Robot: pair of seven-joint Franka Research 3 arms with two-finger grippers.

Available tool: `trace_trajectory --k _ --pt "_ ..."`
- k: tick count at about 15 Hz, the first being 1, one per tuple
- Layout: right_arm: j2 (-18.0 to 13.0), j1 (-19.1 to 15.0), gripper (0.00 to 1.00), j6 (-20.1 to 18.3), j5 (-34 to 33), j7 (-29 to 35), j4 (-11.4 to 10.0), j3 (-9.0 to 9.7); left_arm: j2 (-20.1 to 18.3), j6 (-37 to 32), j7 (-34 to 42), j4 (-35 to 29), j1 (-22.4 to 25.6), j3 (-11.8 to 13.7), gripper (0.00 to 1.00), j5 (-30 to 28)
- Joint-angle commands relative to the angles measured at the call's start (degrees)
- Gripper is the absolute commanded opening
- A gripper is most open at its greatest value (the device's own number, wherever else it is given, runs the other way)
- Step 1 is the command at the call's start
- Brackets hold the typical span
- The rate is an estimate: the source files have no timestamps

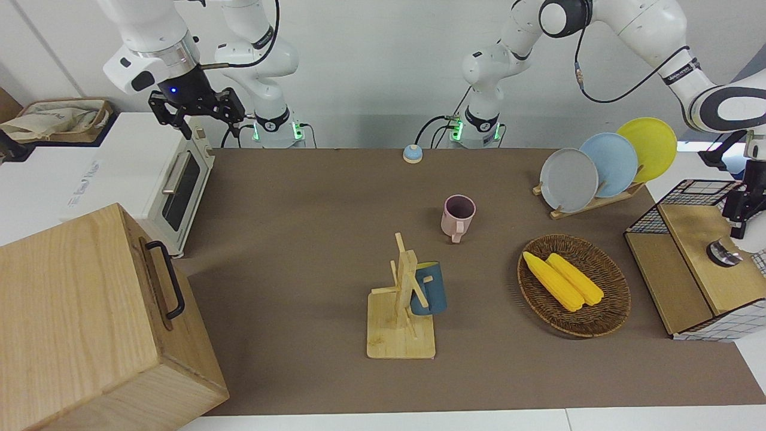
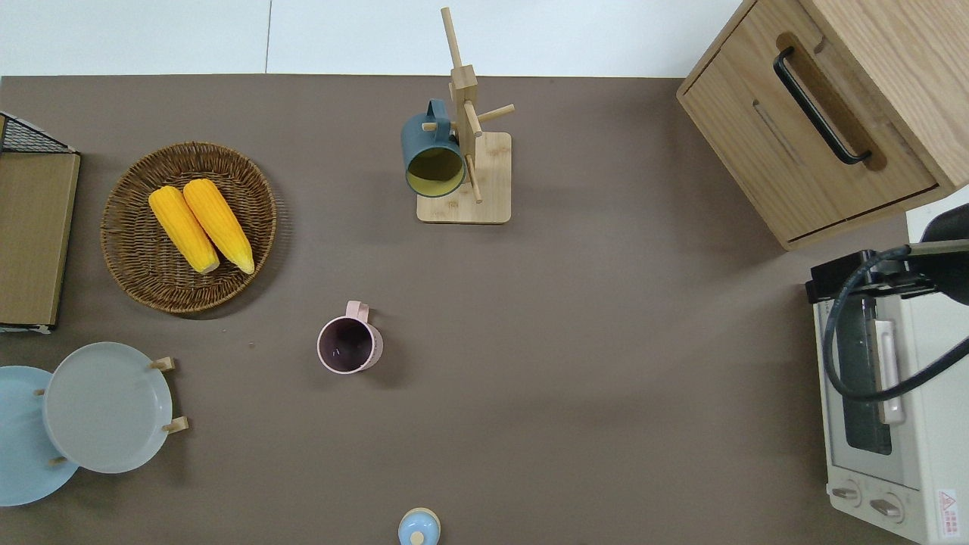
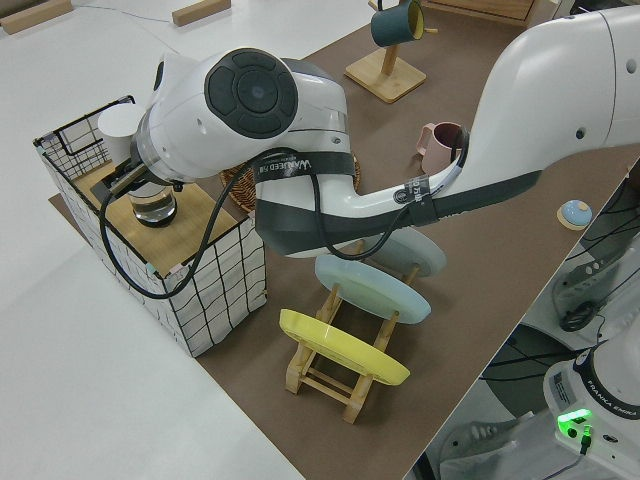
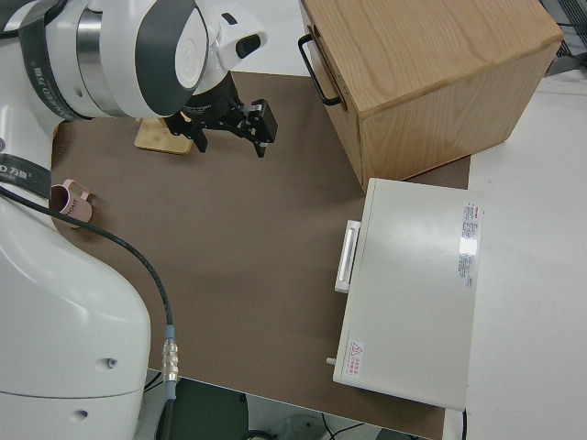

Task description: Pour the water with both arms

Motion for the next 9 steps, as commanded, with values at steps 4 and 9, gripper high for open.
trace_trajectory --k 4,9 --pt "-1.06 -0.16 0.987 0.66 1.15 -1.28 -1.49 -0.15 -1.78 -12.35 -11.15 3.35 0.54 1.91 1.0 14.11" --pt "-1.06 -0.16 0.987 0.66 1.15 -1.28 -1.49 -0.15 -5.47 -21.05 -16.69 3.44 0.46 2.18 1.0 22.29"
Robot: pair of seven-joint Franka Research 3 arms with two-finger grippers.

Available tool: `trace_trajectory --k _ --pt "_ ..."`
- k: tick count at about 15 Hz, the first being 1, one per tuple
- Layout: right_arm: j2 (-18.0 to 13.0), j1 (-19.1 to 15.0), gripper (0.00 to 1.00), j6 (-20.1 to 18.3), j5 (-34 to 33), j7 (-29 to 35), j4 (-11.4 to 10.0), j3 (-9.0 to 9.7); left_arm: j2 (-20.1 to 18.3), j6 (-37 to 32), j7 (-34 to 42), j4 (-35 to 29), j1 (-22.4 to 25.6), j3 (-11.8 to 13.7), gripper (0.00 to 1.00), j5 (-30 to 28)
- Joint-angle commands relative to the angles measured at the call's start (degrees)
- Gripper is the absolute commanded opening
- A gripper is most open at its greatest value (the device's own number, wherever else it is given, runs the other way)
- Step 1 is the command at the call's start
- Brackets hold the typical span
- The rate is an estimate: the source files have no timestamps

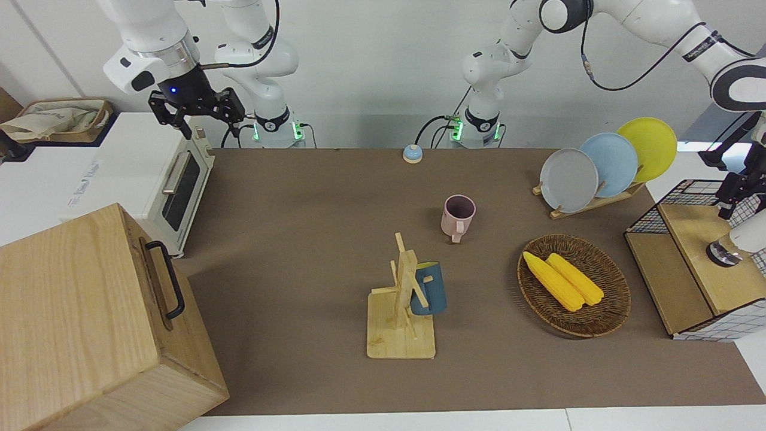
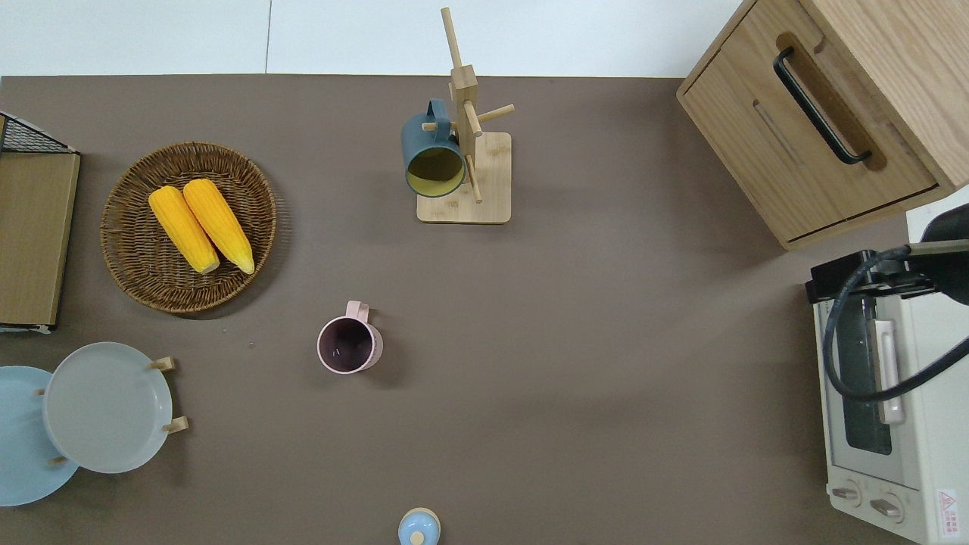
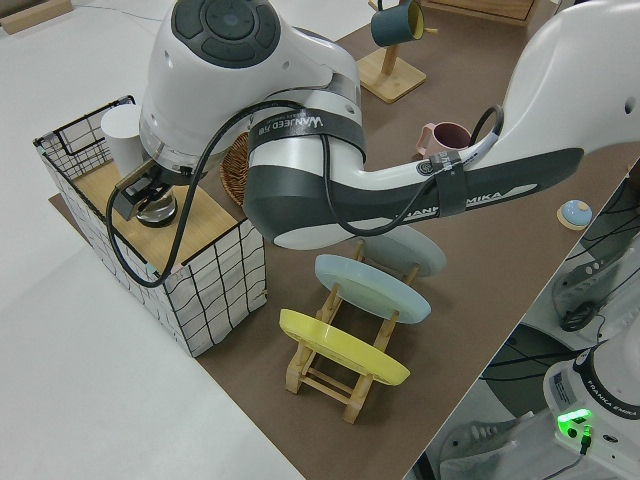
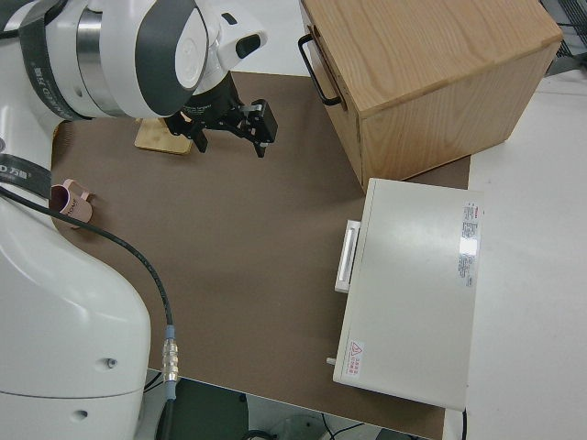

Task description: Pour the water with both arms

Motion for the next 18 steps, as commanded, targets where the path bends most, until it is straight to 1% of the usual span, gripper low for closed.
trace_trajectory --k 1,3,5,7,8,10,12,14,16,18 --pt "-1.06 -0.16 0.987 0.66 1.15 -1.28 -1.49 -0.15 -3.81 -7.69 -4.31 0.25 0.25 0.04 1.0 7.05" --pt "-1.06 -0.16 0.987 0.66 1.15 -1.28 -1.49 -0.15 -6.1 -12.26 -6.24 1.3 0.25 -0.04 1.0 9.78" --pt "-1.06 -0.16 0.987 0.66 1.15 -1.28 -1.49 -0.15 -6.98 -17.8 -8.26 3.23 0.07 -0.05 1.0 12.85" --pt "-1.06 -0.16 0.987 0.66 1.15 -1.28 -1.49 -0.15 -7.86 -20.8 -10.72 4.12 -0.54 -0.13 1.0 14.79" --pt "-1.06 -0.16 0.987 0.57 1.15 -1.28 -1.49 -0.15 -8.56 -21.24 -12.56 4.12 -0.89 -0.48 1.0 16.02" --pt "-1.06 -0.16 0.987 0.66 1.15 -1.28 -1.49 -0.15 -10.58 -22.65 -16.34 4.03 -1.86 -1.88 1.0 20.93" --pt "-1.06 -0.16 0.987 0.66 1.15 -1.28 -1.49 -0.15 -11.82 -26.59 -20.03 4.03 -3.35 -3.55 1.0 23.84" --pt "-1.06 -0.16 0.987 0.66 1.15 -1.28 -1.49 -0.15 -11.99 -29.85 -22.15 4.03 -4.5 -4.79 1.0 24.47" --pt "-1.06 -0.16 0.987 0.66 1.15 -1.28 -1.49 -0.15 -13.22 -31.7 -22.42 4.03 -4.85 -6.19 1.0 24.38" --pt "-1.06 -0.16 0.987 0.66 1.15 -1.28 -1.49 -0.15 -14.28 -32.93 -22.42 4.03 -4.85 -8.38 1.0 24.38"
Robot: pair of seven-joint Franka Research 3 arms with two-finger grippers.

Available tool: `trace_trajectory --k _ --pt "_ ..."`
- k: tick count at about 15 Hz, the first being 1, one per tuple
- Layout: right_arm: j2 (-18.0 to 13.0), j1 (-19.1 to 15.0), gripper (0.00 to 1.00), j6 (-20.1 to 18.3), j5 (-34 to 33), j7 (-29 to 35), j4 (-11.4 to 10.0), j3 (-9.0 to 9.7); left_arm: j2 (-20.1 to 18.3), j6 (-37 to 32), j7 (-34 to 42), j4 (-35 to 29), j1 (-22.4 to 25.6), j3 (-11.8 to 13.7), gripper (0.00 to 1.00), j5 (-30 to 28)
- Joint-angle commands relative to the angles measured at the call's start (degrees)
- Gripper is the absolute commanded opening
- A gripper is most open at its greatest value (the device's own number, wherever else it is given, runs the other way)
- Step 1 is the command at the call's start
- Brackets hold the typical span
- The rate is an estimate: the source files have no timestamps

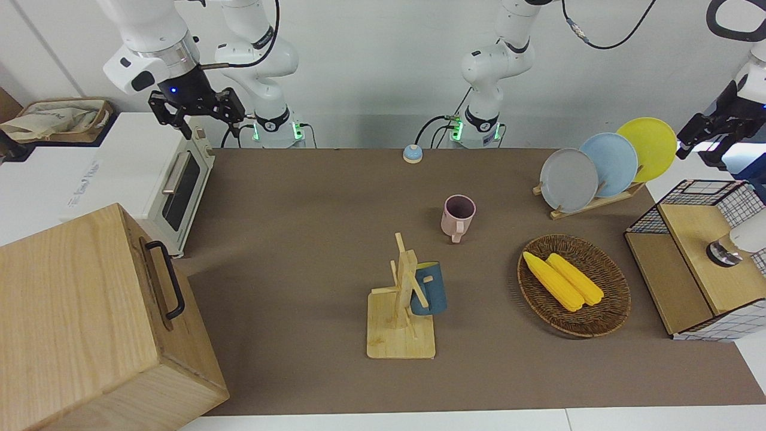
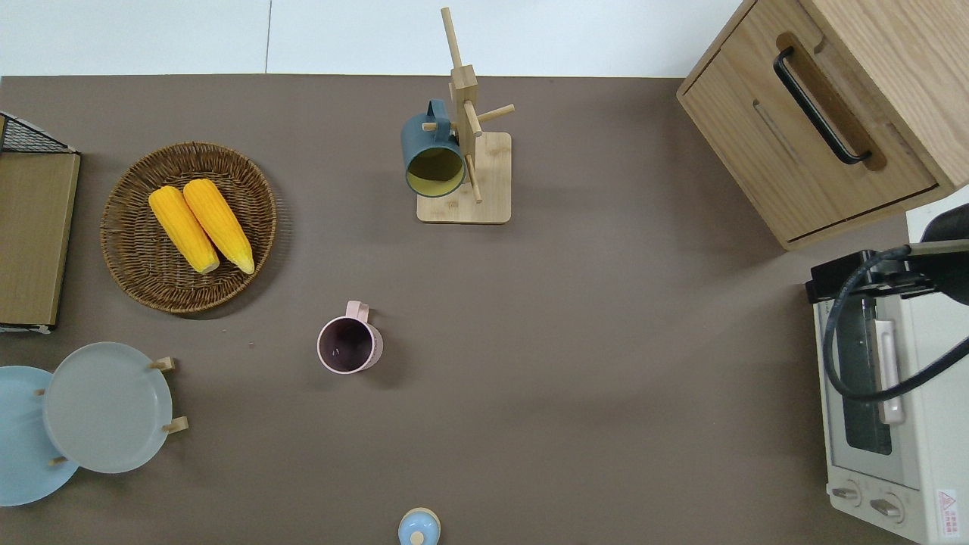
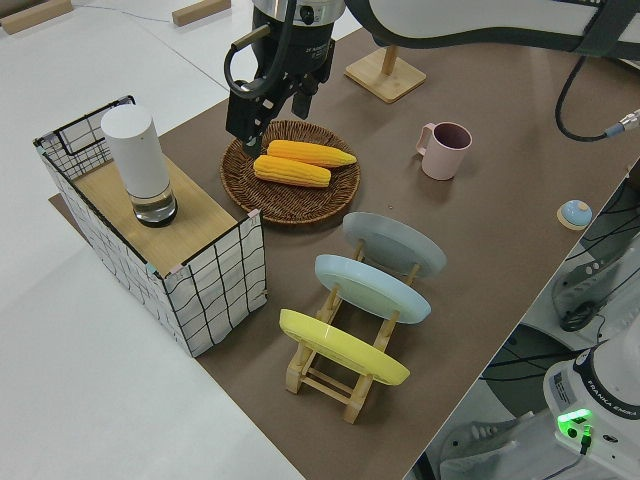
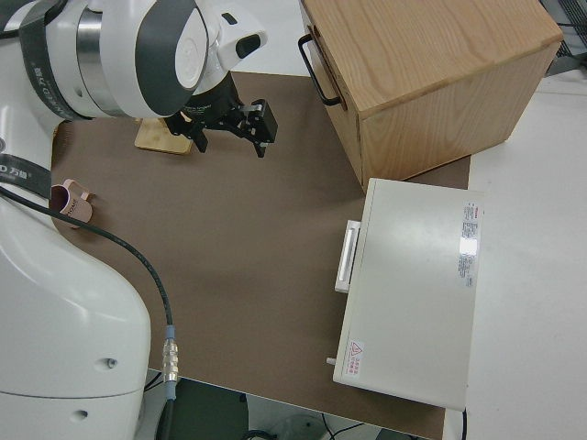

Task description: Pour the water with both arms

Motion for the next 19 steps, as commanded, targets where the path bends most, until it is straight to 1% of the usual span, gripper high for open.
trace_trajectory --k 1,5,6,7,8,9,12,14,17,19 --pt "-1.06 -0.16 0.987 0.66 1.15 -1.28 -1.49 -0.15 -1.87 -3.28 -0.99 0.2 -0.35 -3.29 1.0 1.47" --pt "-1.06 -0.16 0.987 0.66 1.15 -1.28 -1.49 -0.15 -2.66 -4.69 -3.62 0.2 -0.35 -8.73 1.0 1.56" --pt "-1.06 -0.16 0.987 0.66 1.15 -1.28 -1.49 -0.15 -2.67 -5.3 -3.63 0.2 -0.27 -9.88 1.0 1.39" --pt "-1.06 -0.16 0.987 0.66 1.15 -1.28 -1.49 -0.15 -2.67 -7.05 -3.71 0.2 -0.53 -10.5 1.0 0.86" --pt "-1.06 -0.16 0.987 0.66 1.15 -1.28 -1.49 -0.15 -2.67 -8.46 -3.71 0.2 -2.53 -10.42 1.0 0.6" --pt "-1.06 -0.16 0.987 0.66 1.15 -1.28 -1.49 -0.15 -2.84 -9.69 -3.98 0.2 -5.68 -9.46 1.0 0.68" --pt "-1.06 -0.16 0.987 0.66 1.15 -1.28 -1.49 -0.15 -3.37 -11.63 -11.08 0.29 -13.77 -7.08 1.0 1.12" --pt "-1.06 -0.16 0.987 0.66 1.15 -1.28 -1.49 -0.15 -3.98 -12.16 -12.41 0.2 -18.44 -5.41 1.0 1.3" --pt "-1.06 -0.16 0.987 0.57 1.15 -1.28 -1.49 -0.15 -3.9 -12.43 -15.4 0.2 -22.23 -5.58 1.0 1.21" --pt "-1.06 -0.16 0.987 0.66 1.15 -1.28 -1.49 -0.15 -3.98 -12.43 -15.4 0.2 -21.8 -5.93 1.0 0.78"
